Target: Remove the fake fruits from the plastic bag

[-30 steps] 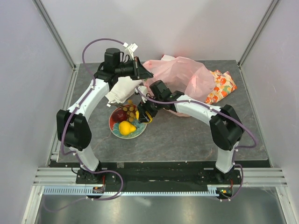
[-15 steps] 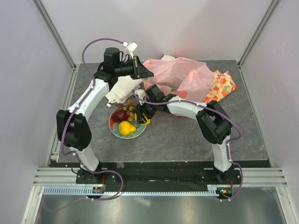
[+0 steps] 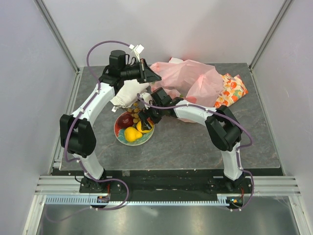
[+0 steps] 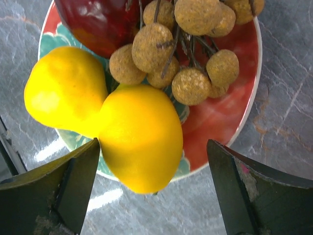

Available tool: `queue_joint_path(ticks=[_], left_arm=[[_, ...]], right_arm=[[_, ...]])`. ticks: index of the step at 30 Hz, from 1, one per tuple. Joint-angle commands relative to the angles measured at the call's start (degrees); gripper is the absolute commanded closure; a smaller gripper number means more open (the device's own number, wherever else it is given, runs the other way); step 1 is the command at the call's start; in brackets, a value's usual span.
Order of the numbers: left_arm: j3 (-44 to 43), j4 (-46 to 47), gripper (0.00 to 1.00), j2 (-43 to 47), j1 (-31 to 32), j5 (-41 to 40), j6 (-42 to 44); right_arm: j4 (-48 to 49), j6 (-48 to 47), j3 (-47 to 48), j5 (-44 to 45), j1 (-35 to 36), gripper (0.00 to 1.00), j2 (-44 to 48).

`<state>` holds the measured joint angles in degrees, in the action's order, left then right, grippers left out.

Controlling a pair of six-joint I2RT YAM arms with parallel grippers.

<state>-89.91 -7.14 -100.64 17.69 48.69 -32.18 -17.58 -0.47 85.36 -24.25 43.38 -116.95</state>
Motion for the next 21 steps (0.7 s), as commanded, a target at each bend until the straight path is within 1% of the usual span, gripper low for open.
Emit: queue_joint_path(ticks=[1, 2, 3, 4, 6, 7, 9, 10, 12, 13, 15, 17, 18, 21], left_arm=[[0.08, 2.48, 0.98, 0.36, -0.2, 2.38, -1.92], [0.35, 2.57, 0.98, 0.44, -0.2, 2.47, -1.83], [0.52, 2.57, 0.98, 0.62, -0.2, 2.47, -1.74], [0.96, 2.48, 0.98, 0.88, -0.2, 2.47, -1.65], [1.57, 2.57, 0.98, 1.15, -0.2, 2.12, -0.69], [1.93, 2.48, 0.98, 1.58, -0.2, 1.77, -0.6], [2.54, 2.65, 0.98, 2.02, -0.2, 1.5, 0.01], [2.63, 2.57, 0.98, 2.2, -0.2, 1.41, 0.28], [2.98, 1.78, 0.98, 2.64, -0.12, 0.71, 1.07], [3.07, 1.78, 0.98, 2.64, -0.12, 0.71, 1.25], [3.51, 1.34, 0.98, 2.99, 0.06, 0.8, 2.21], [4.12, 0.9, 0.98, 3.87, 0.5, 0.62, 3.26], [5.08, 0.64, 0.98, 4.39, 0.67, 0.62, 3.79], [7.37, -1.3, 0.98, 6.5, 0.94, -0.17, 5.29]], right_arm=[[-7.34, -3.21, 3.49, 0.7, -0.83, 0.02, 6.63], [-9.38, -4.27, 3.84, 0.61, -1.18, 0.02, 7.6], [-11.83, -7.5, 4.89, 0.43, -1.45, 0.02, 9.52], [-17.43, -9.09, 5.42, 0.34, -2.23, 0.02, 10.59], [-22.64, -13.91, 7.18, 0.08, -3.2, 0.02, 14.0], [-27.11, -15.51, 7.88, -0.09, -4.51, 0.02, 15.33], [-30.83, -18.15, 10.51, -1.76, -6.71, 0.02, 19.19], [-34.32, -20.43, 11.83, -2.55, -7.42, 0.02, 20.26], [-37.51, -22.02, 15.95, -5.36, -9.35, 0.02, 22.89], [-38.48, -21.16, 17.02, -5.54, -10.06, 0.02, 23.77], [-38.14, -18.96, 19.48, -6.76, -12.94, 0.02, 24.83], [-35.51, -15.03, 19.41, -6.26, -14.54, 0.02, 25.1], [-34.02, -14.13, 17.32, -2.94, -15.16, 0.02, 25.36], [-25.33, -11.49, 10.91, 1.73, -15.69, 0.02, 25.8]])
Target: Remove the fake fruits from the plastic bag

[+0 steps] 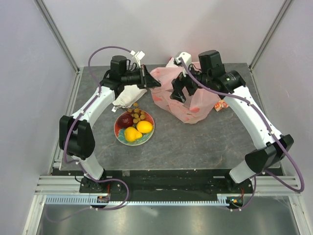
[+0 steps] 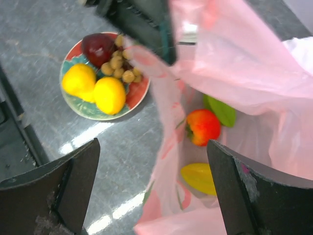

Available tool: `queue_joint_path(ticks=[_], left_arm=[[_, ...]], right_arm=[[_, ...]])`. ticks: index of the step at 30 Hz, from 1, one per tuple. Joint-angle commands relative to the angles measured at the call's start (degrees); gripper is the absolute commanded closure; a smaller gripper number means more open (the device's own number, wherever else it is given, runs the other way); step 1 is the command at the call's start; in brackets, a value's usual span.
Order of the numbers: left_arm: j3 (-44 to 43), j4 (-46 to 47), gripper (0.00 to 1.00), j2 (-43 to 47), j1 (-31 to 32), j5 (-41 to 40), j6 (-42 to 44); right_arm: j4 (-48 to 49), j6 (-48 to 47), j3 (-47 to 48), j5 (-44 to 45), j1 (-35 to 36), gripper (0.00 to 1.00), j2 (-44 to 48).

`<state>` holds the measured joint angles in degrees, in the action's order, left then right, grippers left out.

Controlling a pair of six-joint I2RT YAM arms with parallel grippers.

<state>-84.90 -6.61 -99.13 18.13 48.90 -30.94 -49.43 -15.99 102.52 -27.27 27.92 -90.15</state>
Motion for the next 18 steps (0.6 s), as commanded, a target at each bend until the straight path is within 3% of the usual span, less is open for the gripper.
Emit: queue_joint_path(ticks=[1, 4, 10, 18], left_arm=[[2.9, -3.22, 0.98, 5.61, 0.42, -0.74, 4.39], [5.36, -3.85, 0.98, 7.63, 0.5, -0.65, 5.19], [11.42, -3.76, 0.98, 10.79, 0.68, -1.36, 5.53], [18.1, -12.01, 0.98, 16.77, 0.77, -3.29, 12.3]], right_arm=[[7.5, 4.73, -7.32, 4.94, -0.41, 0.04, -1.34], [9.53, 8.95, -9.97, 6.17, -2.25, 0.09, -2.57], [8.48, 5.28, -16.03, 12.93, -2.87, 0.25, -3.28], [0.75, -1.94, -31.84, 13.29, -0.59, 0.25, 8.58]])
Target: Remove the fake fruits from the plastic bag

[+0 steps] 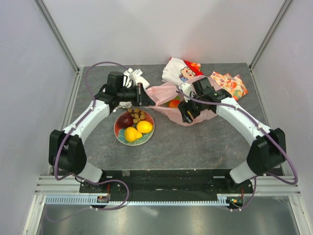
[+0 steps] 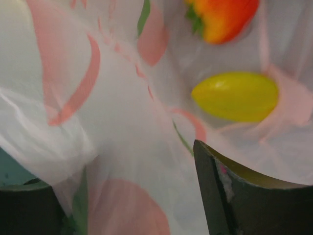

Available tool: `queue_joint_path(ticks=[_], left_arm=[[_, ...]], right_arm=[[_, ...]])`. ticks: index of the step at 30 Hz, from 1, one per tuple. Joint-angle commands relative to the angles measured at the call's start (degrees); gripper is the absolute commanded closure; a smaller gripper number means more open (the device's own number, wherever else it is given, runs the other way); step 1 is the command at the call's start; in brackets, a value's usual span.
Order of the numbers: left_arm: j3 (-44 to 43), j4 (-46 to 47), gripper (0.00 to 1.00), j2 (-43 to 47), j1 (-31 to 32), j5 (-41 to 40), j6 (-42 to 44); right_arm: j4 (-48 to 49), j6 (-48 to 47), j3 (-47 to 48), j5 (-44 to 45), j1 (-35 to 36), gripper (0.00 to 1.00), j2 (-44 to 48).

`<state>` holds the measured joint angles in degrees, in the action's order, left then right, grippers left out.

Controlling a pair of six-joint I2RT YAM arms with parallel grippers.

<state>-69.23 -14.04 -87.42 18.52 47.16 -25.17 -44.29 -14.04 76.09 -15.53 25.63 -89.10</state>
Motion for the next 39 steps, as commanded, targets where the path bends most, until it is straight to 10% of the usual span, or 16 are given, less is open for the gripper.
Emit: queue_joint_path(ticks=[1, 9, 21, 29, 39], left_arm=[[3.39, -4.59, 0.98, 5.67, 0.37, -1.98, 7.49], [3.85, -6.25, 0.98, 5.07, 3.0, -6.1, 11.62], [1.38, -8.19, 0.98, 5.24, 5.73, -14.37, 13.56], [1.99, -6.61, 0.98, 6.55, 5.65, -17.79, 9.1], [2.79, -2.48, 0.98, 7.09, 3.36, -21.76, -1.47]], right_arm=[[-4.57, -4.41, -6.82, 1.55, 1.88, 0.24, 8.23], [-12.04, -15.22, -0.7, -7.48, 0.75, 0.02, 10.7], [-11.87, -6.44, 24.01, -17.69, -0.14, 0.06, -0.02], [-2.39, -6.5, 11.3, -9.0, 0.65, 0.47, 1.64], [2.02, -8.72, -11.59, -0.82, 7.95, 0.51, 15.28]])
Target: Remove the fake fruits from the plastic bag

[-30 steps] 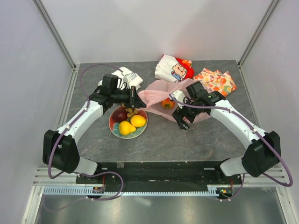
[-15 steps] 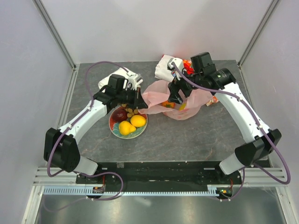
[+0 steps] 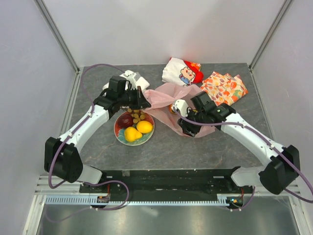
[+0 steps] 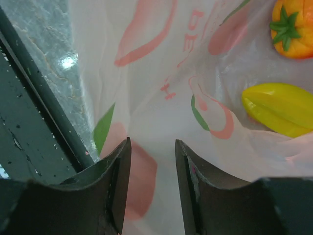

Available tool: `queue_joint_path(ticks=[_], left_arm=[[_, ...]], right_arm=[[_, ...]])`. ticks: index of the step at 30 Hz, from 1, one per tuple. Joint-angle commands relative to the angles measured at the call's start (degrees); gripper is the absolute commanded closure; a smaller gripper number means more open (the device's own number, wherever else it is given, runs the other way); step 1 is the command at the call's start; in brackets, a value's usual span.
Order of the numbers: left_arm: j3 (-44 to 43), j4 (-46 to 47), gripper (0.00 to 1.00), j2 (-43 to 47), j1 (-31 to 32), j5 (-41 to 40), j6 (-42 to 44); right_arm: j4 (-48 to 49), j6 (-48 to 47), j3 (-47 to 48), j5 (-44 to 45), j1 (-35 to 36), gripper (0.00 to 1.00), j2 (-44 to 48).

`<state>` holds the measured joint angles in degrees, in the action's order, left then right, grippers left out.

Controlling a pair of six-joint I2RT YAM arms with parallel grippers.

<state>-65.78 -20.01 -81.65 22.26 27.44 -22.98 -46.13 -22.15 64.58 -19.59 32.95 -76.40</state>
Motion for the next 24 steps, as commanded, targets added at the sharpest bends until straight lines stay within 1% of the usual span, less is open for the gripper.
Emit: queue_joint_path(ticks=[1, 4, 5, 6, 7, 8, 9, 10, 11, 13, 15, 19, 24], left_arm=[[-0.32, 3.83, 0.98, 1.23, -0.38, -1.17, -3.3], [0.56, 3.93, 0.98, 0.7, -0.29, 0.5, -2.86], [0.56, 3.84, 0.98, 0.7, -0.29, 0.77, -2.86], [0.65, 3.93, 0.98, 0.7, -0.29, 0.86, -2.6], [0.65, 3.93, 0.98, 0.53, -0.29, 1.12, -2.42], [0.56, 4.1, 0.98, 0.52, -0.29, 1.47, -2.07], [0.65, 4.19, 0.98, 0.61, -0.29, 1.56, -1.89], [0.56, 4.28, 0.98, 0.7, -0.38, 2.08, -1.63], [0.56, 4.36, 0.98, 0.61, -0.29, 2.35, -1.1], [0.56, 4.54, 0.98, 0.7, -0.29, 2.62, -0.84], [0.65, 4.63, 0.98, 0.79, -0.29, 2.88, -0.57], [0.21, 5.33, 0.98, 0.09, -0.38, 3.76, -0.48], [-1.19, 5.6, 0.98, -1.23, -0.29, 4.38, -0.05]], right_arm=[[4.11, -0.44, 0.98, 4.9, 0.54, 0.51, 0.92], [8.85, 1.67, 3.35, 9.03, 0.36, 0.4, -2.68], [11.3, 2.11, 4.06, 9.74, 0.1, 0.33, -3.92], [12.46, 2.98, 4.85, 10.53, -0.08, 0.27, -5.24], [14.21, 4.99, 6.68, 11.59, -0.43, 0.17, -8.12], [14.92, 6.58, 7.66, 13.08, -1.3, 0.14, -9.8], [15.28, 7.99, 8.71, 13.0, -2.18, 0.11, -13.04], [15.54, 11.39, 10.99, 13.0, -3.14, 0.1, -14.81], [16.07, 12.82, 11.97, 13.0, -5.16, 0.08, -16.22], [17.03, 15.54, 14.07, 13.79, -6.84, 0.03, -20.0], [17.56, 16.43, 15.92, 14.41, -7.37, 0.02, -23.24], [18.26, 19.33, 19.35, 12.66, -7.9, 0.02, -28.97], [19.5, 21.88, 24.44, 7.82, -7.99, 0.02, -36.17]])
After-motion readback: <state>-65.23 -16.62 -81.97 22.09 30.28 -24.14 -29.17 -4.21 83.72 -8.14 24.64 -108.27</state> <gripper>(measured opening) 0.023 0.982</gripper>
